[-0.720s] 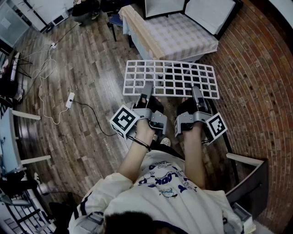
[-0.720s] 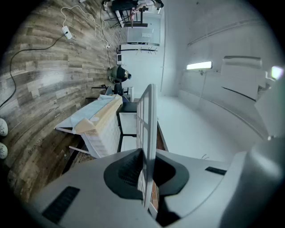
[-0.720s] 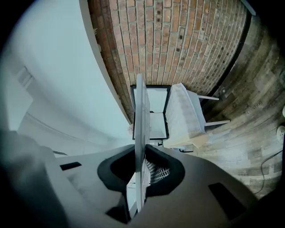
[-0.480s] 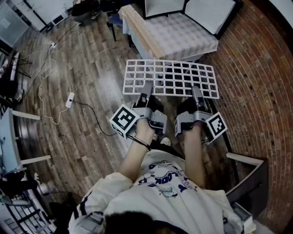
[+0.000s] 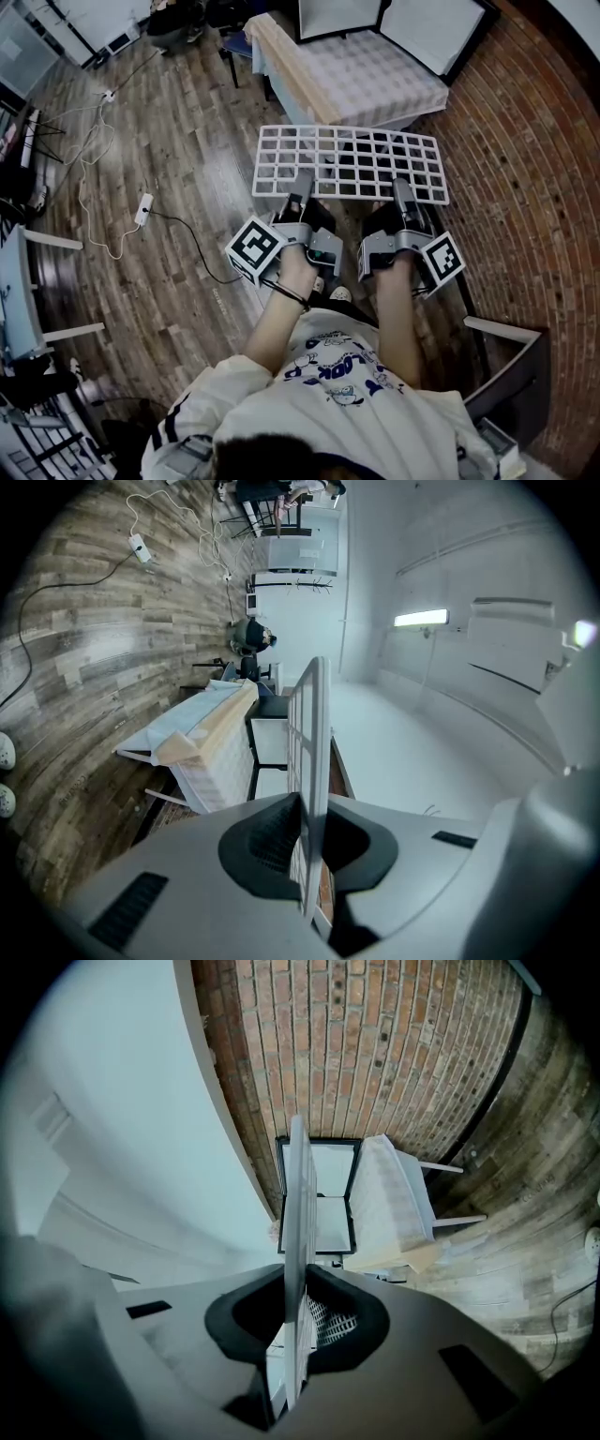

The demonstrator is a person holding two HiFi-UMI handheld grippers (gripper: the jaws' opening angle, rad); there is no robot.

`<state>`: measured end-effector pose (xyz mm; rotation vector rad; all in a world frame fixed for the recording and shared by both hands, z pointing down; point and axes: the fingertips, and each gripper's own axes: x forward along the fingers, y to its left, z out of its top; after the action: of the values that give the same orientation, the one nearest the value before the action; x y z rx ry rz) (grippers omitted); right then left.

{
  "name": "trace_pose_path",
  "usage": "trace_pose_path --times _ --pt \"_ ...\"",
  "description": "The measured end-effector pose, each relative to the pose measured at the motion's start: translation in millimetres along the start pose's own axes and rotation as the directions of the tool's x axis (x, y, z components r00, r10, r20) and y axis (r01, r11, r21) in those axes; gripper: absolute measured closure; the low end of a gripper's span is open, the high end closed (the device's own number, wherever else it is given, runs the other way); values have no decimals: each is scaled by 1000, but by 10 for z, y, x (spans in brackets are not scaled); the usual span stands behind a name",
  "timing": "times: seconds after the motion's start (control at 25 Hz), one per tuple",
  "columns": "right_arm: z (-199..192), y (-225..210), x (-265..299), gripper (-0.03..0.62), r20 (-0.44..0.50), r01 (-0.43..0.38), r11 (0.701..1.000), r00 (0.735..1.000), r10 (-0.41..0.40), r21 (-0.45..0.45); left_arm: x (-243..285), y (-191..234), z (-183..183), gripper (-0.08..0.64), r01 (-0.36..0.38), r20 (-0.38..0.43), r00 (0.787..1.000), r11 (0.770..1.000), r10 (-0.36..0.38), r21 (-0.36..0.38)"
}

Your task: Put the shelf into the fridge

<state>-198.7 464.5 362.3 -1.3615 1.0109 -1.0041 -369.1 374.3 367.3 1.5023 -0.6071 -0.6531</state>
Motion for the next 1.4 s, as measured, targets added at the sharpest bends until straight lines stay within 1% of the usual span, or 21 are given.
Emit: trace_pose_path --times 0.2,0.44,0.68,0.76,0.92,1.04,1.2,1.4 --pt "-60 -12 75 540 6 4 1000 1000 -4 0 57 -11 87 523 13 -5 1000 1000 -13 -9" --pt "-138 -51 244 540 20 -2 1000 1000 2 2 189 42 247 523 3 -24 1000 1000 -3 3" --pt "-158 -108 310 540 34 6 1000 999 -7 6 266 97 295 524 -2 -41 999 1000 2 -7" --pt "-121 -122 382 540 35 11 1000 999 -11 7 357 89 288 523 9 -42 999 1000 -9 -19" --pt "-22 -124 560 540 32 16 1000 999 -16 7 545 128 291 523 -10 -43 999 1000 10 -7" --pt "14 -139 600 540 33 17 1000 999 -17 8 614 109 271 523 7 -42 999 1000 -8 -18" --pt "170 -167 814 540 22 18 1000 1000 -18 8 867 118 223 523 19 -30 999 999 -20 -29" --pt "383 -190 1105 540 7 17 1000 1000 -17 10 1170 218 180 523 -19 -21 1000 1000 19 -4"
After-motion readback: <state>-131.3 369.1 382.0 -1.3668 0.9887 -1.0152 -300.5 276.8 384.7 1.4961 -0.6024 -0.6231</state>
